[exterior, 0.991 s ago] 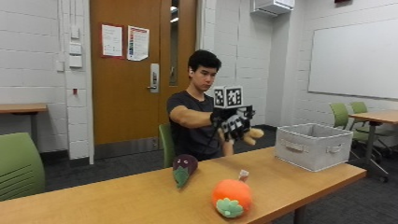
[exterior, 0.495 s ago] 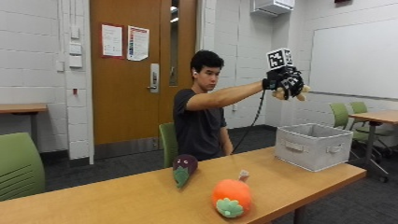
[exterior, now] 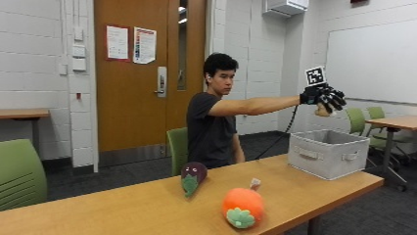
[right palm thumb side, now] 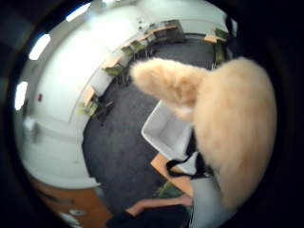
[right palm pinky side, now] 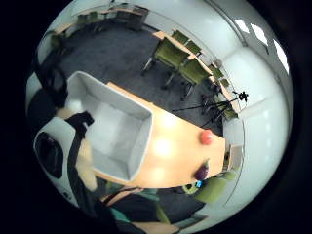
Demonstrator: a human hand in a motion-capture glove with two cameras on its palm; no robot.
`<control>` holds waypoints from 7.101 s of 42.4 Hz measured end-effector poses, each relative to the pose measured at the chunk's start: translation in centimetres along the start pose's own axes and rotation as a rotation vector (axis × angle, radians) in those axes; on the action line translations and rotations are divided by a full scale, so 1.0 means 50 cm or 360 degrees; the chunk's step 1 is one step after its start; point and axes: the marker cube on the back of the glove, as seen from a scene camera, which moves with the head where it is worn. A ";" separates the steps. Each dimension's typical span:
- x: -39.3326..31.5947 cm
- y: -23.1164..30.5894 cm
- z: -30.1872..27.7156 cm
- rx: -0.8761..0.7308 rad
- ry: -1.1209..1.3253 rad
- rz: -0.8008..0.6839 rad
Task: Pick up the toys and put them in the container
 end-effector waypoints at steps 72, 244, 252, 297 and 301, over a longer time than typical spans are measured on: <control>0.728 0.980 0.108 -0.0572 0.0167 0.1094; 0.821 0.395 -0.005 -0.0147 0.0348 0.0767; 0.961 0.454 0.141 -0.0250 0.0249 0.0880; 0.956 0.609 0.384 -0.0855 0.0035 0.1133; 0.938 0.623 0.371 -0.0807 -0.0006 0.1139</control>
